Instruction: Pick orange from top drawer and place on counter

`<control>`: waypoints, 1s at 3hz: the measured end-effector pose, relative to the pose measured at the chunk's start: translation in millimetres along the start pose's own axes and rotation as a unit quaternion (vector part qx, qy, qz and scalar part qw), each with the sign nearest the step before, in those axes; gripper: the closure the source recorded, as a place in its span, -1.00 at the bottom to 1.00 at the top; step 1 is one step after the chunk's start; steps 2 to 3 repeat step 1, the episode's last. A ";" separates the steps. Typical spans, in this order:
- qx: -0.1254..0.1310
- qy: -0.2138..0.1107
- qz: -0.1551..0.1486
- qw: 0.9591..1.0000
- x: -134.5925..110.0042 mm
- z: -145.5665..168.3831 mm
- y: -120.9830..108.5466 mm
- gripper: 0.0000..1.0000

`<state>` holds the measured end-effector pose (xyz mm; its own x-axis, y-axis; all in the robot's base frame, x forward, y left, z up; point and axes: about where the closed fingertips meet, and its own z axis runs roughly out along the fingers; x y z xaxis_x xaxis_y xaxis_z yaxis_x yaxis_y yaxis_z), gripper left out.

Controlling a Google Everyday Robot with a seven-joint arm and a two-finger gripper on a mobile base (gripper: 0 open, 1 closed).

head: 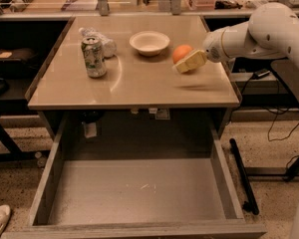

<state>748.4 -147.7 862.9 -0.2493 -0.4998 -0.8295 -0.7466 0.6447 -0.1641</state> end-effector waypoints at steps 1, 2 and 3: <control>0.000 0.000 0.000 1.000 0.0 0.0 0.0 -1.00; 0.000 0.000 0.000 1.000 0.0 0.0 0.0 -1.00; 0.000 0.000 0.000 1.000 0.0 0.0 0.0 -1.00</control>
Offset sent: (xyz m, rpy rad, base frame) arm 0.0000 0.0000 0.0000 0.0000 0.0000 0.0000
